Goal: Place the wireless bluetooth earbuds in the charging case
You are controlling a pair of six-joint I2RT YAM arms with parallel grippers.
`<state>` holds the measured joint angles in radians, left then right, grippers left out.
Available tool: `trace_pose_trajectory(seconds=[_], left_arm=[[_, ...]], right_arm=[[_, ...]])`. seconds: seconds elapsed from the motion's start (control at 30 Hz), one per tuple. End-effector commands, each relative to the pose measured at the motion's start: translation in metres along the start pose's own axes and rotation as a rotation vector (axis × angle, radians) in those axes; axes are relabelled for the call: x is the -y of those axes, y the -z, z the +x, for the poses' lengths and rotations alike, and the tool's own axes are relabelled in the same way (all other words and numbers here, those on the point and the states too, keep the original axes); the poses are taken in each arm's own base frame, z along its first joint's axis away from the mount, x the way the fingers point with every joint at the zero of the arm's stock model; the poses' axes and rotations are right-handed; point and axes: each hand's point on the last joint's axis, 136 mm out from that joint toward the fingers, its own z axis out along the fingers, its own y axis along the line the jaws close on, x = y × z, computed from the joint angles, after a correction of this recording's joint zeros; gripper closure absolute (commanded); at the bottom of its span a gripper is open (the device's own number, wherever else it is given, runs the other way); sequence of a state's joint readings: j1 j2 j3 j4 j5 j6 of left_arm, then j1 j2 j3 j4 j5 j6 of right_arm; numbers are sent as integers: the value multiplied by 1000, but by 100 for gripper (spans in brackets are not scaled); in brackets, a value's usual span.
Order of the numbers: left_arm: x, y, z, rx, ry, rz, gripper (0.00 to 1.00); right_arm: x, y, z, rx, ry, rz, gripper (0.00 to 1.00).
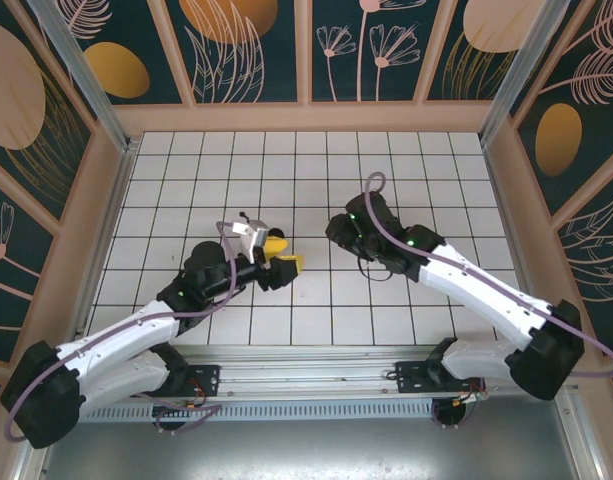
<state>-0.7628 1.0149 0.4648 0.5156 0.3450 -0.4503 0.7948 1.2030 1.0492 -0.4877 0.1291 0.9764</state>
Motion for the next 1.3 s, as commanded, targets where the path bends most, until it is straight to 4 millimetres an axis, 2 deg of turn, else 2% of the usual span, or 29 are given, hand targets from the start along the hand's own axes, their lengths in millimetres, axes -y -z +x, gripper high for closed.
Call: trace_pose_trajectory(seconds=[0.0,0.23,0.3,0.4,0.47,0.6,0.8,0.9,0.97,1.1,1.13,1.27], left_arm=[[21,-17,-29,107,-77,45,29],[32,-52,-38,198,-1,101,32],[35,-61,-40,209,22,128,36],[35,-72,-45,218,44,134,51],[34,-76,-46,228,56,136,56],[32,-80,-45,227,68,138,60],[30,-82,-42,226,97,139,81],[29,-79,-43,235,113,138,85],[29,-78,-44,237,118,133,88],[27,-72,-47,231,129,100,93],[27,-70,-49,231,132,93,95],[32,-63,-55,217,145,110,99]], right_arm=[[-19,14,-4,9,-43,-95,60],[-33,24,3,-36,-61,-181,60],[-31,24,4,-33,-67,-187,60],[-33,30,7,-52,-72,-213,60],[-32,34,5,-41,-75,-219,60],[-32,37,4,-38,-81,-227,60],[-34,39,7,-52,-85,-256,58],[-34,40,7,-50,-75,-262,57],[-35,42,6,-45,-68,-273,53],[-43,55,-4,-1,-7,-322,28],[-44,61,-9,26,27,-330,25],[-43,90,-36,150,104,-367,21]])
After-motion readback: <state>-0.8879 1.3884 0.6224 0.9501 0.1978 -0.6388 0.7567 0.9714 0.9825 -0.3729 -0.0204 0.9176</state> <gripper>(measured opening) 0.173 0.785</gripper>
